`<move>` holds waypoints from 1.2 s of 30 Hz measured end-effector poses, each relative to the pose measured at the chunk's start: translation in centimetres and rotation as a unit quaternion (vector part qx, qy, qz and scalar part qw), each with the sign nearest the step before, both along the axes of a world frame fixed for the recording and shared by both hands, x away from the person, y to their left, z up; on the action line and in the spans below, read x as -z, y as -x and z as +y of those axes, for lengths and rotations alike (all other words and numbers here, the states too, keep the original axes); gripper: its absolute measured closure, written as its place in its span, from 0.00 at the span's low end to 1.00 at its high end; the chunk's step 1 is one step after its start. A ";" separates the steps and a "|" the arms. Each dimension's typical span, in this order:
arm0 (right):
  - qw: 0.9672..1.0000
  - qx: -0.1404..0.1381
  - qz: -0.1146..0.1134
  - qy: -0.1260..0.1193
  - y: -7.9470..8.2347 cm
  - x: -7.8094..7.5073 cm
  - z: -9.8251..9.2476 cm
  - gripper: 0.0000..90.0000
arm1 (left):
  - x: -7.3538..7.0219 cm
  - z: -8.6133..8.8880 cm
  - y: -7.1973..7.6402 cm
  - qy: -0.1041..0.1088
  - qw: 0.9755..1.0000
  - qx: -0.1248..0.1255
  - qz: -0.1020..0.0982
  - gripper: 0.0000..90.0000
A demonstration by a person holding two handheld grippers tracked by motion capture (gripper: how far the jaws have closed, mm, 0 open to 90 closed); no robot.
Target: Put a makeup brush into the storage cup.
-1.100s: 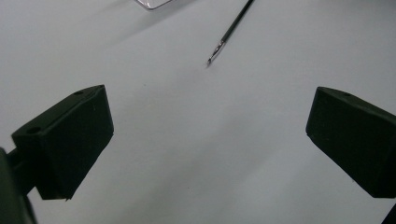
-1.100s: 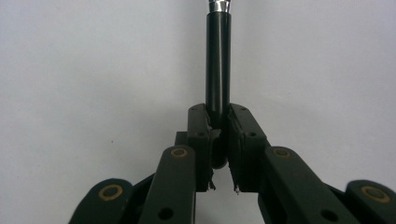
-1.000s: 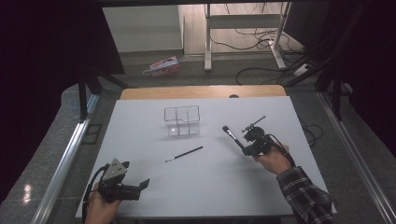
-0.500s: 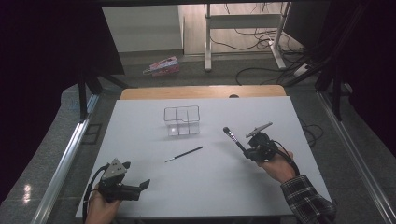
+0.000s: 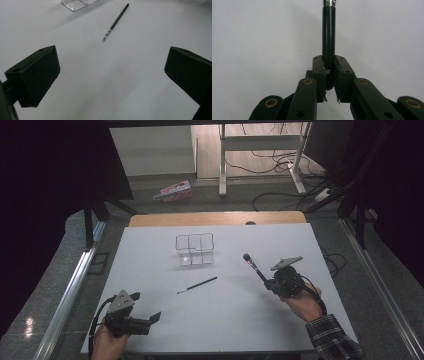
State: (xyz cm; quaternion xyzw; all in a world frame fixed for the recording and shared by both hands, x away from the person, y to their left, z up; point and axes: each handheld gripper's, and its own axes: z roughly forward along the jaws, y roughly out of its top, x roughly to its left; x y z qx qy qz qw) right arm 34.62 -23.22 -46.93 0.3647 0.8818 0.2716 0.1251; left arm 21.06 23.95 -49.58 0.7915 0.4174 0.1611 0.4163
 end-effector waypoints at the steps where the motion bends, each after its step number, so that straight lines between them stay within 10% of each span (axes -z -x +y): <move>1: 1.000 -0.001 -0.008 -0.006 0.2 -0.1 -0.1 0.88 | 0.0 0.0 0.0 0.000 1.000 0.000 0.000 0.00; 15: 0.999 -0.009 -0.037 -0.027 2.3 -1.0 -0.5 0.88 | -0.6 -0.3 0.5 0.009 1.000 0.011 -0.028 0.00; 36: 0.995 -0.014 -0.080 -0.065 5.3 -2.1 -1.7 0.88 | -0.6 -0.6 0.3 0.013 1.000 0.002 -0.007 0.00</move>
